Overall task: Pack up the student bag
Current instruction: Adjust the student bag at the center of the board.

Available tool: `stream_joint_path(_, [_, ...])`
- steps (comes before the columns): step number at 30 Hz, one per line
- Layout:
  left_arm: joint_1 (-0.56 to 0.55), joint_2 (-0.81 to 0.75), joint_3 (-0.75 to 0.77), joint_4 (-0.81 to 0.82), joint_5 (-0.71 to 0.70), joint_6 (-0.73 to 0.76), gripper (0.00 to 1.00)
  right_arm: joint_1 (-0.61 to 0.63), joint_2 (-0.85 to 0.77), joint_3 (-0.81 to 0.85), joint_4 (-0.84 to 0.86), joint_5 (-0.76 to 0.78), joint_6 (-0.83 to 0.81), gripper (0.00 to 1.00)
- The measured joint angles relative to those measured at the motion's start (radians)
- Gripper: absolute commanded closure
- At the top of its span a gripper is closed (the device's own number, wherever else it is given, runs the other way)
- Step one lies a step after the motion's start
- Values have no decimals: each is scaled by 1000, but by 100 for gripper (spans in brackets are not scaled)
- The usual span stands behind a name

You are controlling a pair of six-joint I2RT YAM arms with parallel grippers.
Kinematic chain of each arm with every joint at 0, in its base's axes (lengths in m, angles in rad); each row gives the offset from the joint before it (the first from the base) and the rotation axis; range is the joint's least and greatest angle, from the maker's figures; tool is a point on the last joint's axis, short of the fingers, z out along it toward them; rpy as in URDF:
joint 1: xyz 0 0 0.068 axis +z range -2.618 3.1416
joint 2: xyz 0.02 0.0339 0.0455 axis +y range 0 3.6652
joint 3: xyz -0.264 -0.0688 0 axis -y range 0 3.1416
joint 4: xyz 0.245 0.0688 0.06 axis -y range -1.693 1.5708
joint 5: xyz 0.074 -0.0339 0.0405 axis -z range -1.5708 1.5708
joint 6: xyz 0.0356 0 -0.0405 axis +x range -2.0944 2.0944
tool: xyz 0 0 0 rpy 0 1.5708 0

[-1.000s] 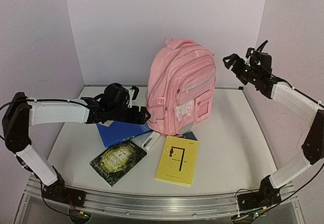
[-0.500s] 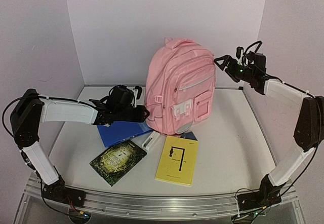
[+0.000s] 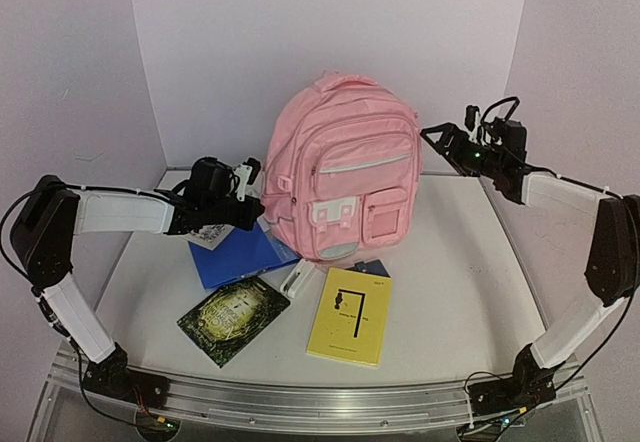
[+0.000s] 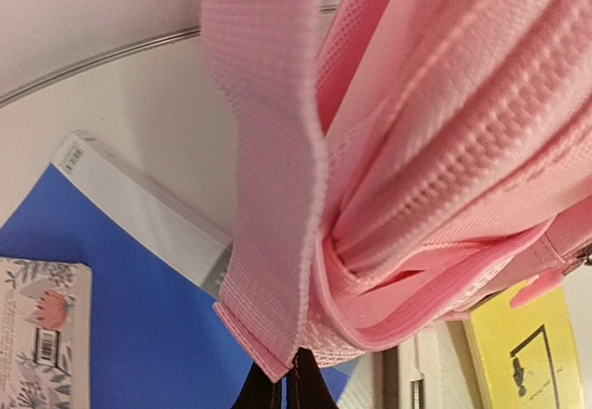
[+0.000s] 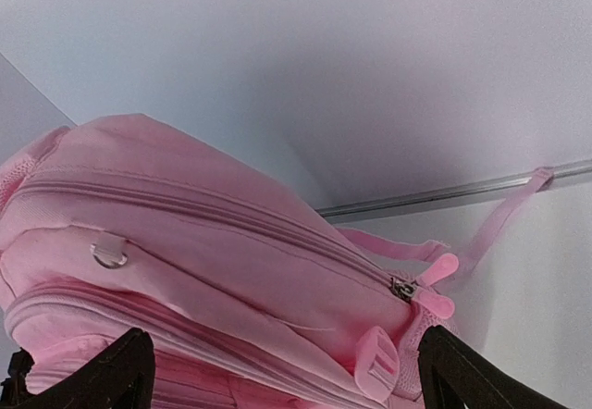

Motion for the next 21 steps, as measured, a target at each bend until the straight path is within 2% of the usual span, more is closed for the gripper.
stream_joint_path(7, [129, 19, 12, 18, 99, 115, 100, 0, -110, -234, 88, -29, 152, 6])
stream_joint_path(13, [170, 84, 63, 58, 136, 153, 100, 0, -202, -328, 149, -19, 257, 16])
stream_joint_path(17, [180, 97, 67, 74, 147, 155, 99, 0, -189, -341, 185, -1, 336, 25])
stream_joint_path(19, [181, 97, 67, 75, 155, 155, 94, 0, -162, -341, 205, 9, 378, 27])
stream_joint_path(21, [181, 97, 67, 75, 159, 155, 83, 0, -119, -341, 238, 17, 430, 30])
